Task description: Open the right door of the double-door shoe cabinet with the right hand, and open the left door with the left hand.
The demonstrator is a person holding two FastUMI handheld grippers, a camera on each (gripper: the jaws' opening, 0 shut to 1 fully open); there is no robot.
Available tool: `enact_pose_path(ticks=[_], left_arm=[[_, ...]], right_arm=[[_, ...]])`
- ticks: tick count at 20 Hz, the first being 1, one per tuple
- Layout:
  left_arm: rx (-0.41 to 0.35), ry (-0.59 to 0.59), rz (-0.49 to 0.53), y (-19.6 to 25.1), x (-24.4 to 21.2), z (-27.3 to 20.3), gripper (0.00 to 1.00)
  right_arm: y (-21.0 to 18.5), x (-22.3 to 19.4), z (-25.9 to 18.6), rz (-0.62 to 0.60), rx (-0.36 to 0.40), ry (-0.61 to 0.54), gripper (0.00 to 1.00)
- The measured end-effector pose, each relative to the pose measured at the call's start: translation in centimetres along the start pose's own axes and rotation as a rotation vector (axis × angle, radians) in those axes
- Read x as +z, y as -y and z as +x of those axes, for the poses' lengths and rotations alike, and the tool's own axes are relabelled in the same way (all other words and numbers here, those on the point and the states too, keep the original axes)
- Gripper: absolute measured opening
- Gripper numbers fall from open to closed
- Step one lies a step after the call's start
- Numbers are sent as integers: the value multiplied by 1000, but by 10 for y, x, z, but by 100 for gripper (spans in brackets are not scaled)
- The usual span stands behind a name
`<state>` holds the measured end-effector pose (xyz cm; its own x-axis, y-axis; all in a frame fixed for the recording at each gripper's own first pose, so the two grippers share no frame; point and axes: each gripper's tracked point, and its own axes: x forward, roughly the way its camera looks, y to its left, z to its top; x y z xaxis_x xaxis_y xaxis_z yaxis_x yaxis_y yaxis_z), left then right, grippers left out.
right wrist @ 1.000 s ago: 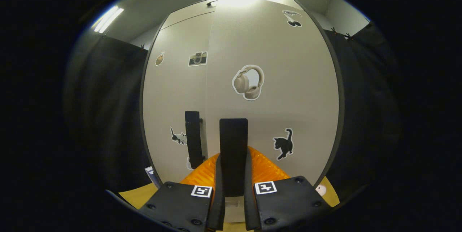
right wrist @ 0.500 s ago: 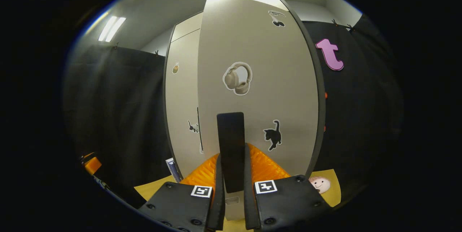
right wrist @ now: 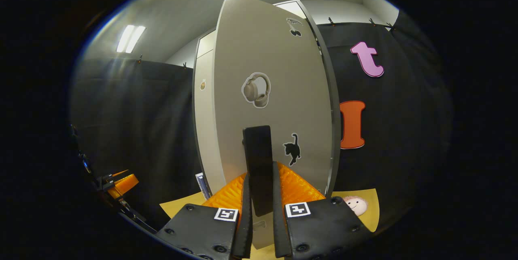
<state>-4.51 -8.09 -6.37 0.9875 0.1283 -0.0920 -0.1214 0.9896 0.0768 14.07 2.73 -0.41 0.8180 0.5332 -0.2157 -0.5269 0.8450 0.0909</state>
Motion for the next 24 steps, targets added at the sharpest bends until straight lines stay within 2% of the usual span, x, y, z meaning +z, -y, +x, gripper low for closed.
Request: enact_pose_path(ticks=[5, 12, 15, 16, 19, 23, 24], left_arm=[[-22, -32, -6, 16, -13, 11, 92], [-81, -42, -35, 42, -23, 17, 94], [-94, -57, -33, 47, -26, 19, 97], [-98, -58, -37, 49, -26, 19, 94], [-109, -39, -42, 54, -19, 21, 94], [-133, -20, -36, 62, -11, 22, 94], [-142, -19, -38, 65, -11, 23, 92]], right_arm=[[12, 1, -9, -36, -40, 4, 29], [39, 7, -16, -87, -145, 36, 28], [50, 10, -22, -56, -179, 56, 24], [53, 11, -24, -37, -185, 61, 24], [64, 12, -28, -6, -214, 71, 24], [86, 15, -34, -8, -294, 91, 24], [87, 15, -33, 5, -286, 97, 21]])
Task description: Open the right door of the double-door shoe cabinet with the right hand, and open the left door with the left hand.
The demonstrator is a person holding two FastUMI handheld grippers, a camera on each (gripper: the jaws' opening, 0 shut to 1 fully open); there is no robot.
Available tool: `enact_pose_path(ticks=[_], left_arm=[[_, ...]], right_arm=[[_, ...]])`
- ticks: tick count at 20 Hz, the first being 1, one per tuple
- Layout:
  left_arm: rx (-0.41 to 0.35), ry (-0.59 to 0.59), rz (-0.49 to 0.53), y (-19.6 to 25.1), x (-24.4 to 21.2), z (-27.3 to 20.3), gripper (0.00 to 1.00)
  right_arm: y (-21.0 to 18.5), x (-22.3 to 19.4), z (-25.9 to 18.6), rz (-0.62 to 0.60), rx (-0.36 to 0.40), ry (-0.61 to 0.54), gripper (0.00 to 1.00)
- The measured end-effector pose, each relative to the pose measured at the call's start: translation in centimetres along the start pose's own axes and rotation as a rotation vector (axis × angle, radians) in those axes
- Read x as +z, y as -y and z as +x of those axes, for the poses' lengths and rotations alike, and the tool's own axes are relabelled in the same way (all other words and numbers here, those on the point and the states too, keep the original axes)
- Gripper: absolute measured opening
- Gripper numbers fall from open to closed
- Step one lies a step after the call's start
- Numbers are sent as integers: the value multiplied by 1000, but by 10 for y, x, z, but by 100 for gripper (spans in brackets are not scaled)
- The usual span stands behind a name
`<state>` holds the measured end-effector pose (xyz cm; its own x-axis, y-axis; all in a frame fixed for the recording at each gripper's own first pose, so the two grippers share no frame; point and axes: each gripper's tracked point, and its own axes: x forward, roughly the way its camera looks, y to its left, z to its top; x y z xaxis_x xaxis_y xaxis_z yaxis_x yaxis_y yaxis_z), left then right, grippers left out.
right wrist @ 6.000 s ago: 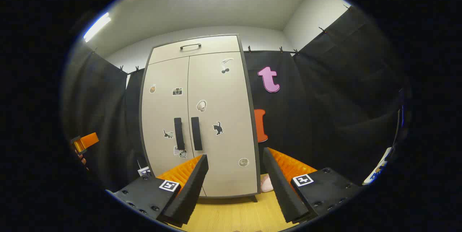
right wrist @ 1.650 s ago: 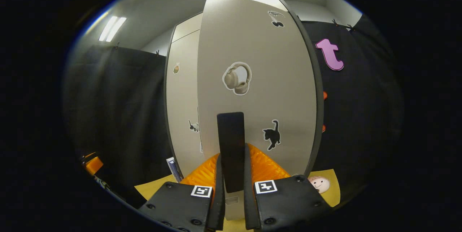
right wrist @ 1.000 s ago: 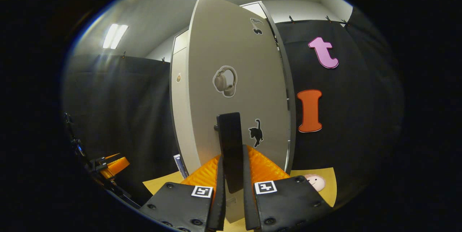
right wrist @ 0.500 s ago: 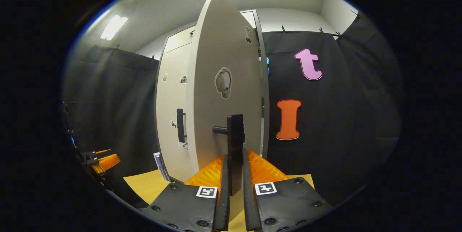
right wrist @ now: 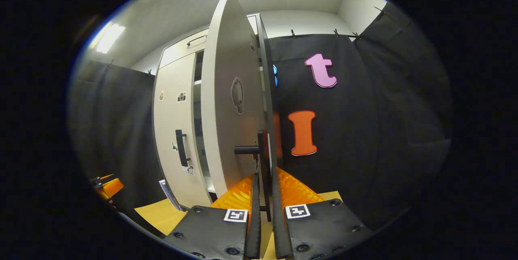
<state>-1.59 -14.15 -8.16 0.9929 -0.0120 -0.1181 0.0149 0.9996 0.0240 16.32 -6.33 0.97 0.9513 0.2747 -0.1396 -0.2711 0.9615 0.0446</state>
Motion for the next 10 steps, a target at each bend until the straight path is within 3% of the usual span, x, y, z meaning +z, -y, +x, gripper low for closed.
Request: enact_pose_path(ticks=[5, 10], left_arm=[[-42, 4, -35, 14, 5, 6, 97], [-97, -8, -40, 23, 13, 30, 92]], right_arm=[[-1, -6, -10, 44, 15, -15, 21], [4, 1, -50, -11, -22, 4, 21]])
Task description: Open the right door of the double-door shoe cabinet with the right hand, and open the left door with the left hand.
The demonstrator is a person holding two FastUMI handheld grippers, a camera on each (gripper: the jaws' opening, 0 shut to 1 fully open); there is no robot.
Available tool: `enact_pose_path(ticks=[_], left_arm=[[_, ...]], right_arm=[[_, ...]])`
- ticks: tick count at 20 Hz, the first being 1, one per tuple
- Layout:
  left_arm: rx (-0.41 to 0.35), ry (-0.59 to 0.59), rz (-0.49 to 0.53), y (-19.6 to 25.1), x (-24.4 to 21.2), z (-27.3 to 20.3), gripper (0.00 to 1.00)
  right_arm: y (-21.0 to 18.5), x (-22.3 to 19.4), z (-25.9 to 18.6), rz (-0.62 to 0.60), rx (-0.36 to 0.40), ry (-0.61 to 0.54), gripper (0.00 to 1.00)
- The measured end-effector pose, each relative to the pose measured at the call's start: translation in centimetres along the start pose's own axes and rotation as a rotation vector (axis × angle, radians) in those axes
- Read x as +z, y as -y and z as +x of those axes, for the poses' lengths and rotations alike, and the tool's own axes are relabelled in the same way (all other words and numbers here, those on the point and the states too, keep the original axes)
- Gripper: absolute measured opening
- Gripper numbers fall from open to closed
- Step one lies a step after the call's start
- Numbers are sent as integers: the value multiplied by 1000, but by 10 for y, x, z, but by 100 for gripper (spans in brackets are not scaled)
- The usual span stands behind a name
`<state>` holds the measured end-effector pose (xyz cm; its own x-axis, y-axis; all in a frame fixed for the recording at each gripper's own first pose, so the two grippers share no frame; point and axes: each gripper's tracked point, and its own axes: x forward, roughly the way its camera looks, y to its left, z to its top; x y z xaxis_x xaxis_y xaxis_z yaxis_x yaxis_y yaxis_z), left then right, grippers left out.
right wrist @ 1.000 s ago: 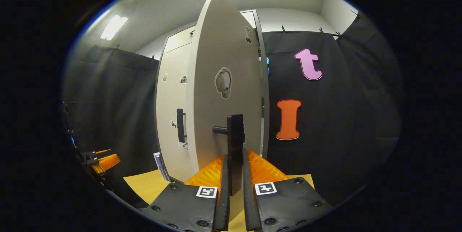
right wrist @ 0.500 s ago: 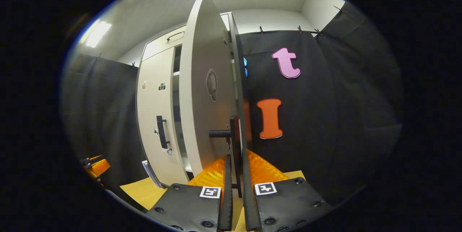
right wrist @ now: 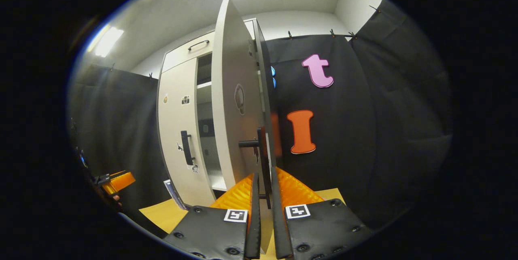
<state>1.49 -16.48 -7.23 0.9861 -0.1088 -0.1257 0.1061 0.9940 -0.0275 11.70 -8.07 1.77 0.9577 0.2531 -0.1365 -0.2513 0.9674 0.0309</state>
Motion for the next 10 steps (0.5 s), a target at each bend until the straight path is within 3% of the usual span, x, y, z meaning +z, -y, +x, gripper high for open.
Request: enact_pose_path(ticks=[6, 9, 10], left_arm=[[-58, 10, 44, 12, 14, 74, 92], [-78, -5, 85, 16, 9, 115, 94], [-82, -28, 79, 16, 3, 127, 94]], right_arm=[[9, 1, -67, -25, -98, 31, 21], [22, -7, -95, -17, -180, 66, 63], [25, -13, -102, -11, -206, 56, 67]])
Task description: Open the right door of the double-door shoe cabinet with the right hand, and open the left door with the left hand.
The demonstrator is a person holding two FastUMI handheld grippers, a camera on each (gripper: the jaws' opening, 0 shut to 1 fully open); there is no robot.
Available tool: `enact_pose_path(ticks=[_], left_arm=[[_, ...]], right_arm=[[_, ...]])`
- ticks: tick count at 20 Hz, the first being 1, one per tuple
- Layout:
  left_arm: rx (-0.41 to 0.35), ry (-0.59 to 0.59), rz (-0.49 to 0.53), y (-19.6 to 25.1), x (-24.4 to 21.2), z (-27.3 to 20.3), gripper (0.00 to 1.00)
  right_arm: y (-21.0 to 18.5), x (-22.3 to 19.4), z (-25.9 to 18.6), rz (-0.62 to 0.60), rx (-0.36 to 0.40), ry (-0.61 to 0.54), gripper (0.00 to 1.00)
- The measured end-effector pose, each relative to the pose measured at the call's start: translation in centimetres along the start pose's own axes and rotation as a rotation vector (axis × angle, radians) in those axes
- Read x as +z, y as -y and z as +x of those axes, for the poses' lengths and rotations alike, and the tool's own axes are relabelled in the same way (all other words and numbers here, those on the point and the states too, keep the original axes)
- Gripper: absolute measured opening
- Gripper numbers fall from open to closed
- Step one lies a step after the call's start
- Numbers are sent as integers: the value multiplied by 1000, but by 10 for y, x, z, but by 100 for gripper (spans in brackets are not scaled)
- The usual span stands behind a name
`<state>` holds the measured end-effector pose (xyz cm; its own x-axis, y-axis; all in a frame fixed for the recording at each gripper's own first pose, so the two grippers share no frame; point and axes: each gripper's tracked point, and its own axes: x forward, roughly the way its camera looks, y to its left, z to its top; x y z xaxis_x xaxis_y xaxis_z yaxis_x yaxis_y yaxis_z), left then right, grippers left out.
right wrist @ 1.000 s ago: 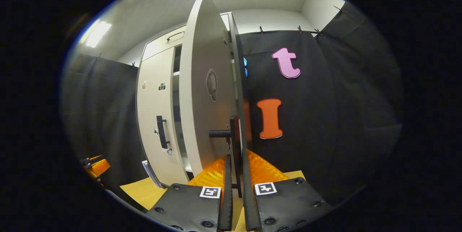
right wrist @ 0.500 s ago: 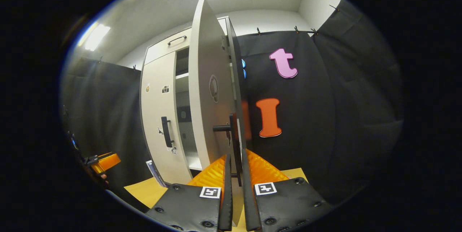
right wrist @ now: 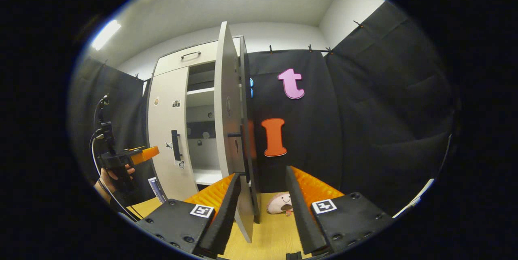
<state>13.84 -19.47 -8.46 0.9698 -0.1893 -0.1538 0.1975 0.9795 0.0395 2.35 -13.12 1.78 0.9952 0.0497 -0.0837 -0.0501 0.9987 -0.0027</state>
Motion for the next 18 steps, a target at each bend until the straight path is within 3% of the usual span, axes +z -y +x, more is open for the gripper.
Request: enact_pose_path(ticks=[1, 2, 3, 4, 8, 9, 13, 18], left_arm=[[-8, -23, -19, 0, -5, 11, 94], [-15, -33, -42, 0, -6, 22, 94], [-14, -30, -53, -3, -4, 34, 94], [-5, -27, -43, -7, -4, 47, 97], [38, -7, 42, -15, 5, 89, 91], [45, -12, 49, -16, 4, 99, 94], [72, -58, 41, -24, -17, 121, 94], [111, -69, 8, -38, -24, 132, 93]], right_arm=[[5, -6, -7, 7, -20, -14, 68], [7, -9, -15, 18, -28, -17, 97], [8, -9, -23, 31, -31, -10, 100], [12, -9, -30, 51, -37, 0, 97], [34, -23, -52, 143, -104, -27, 97], [44, -25, -56, 141, -133, -26, 97], [72, -26, -76, 79, -226, -25, 97], [72, -8, -96, -22, -234, 10, 97]])
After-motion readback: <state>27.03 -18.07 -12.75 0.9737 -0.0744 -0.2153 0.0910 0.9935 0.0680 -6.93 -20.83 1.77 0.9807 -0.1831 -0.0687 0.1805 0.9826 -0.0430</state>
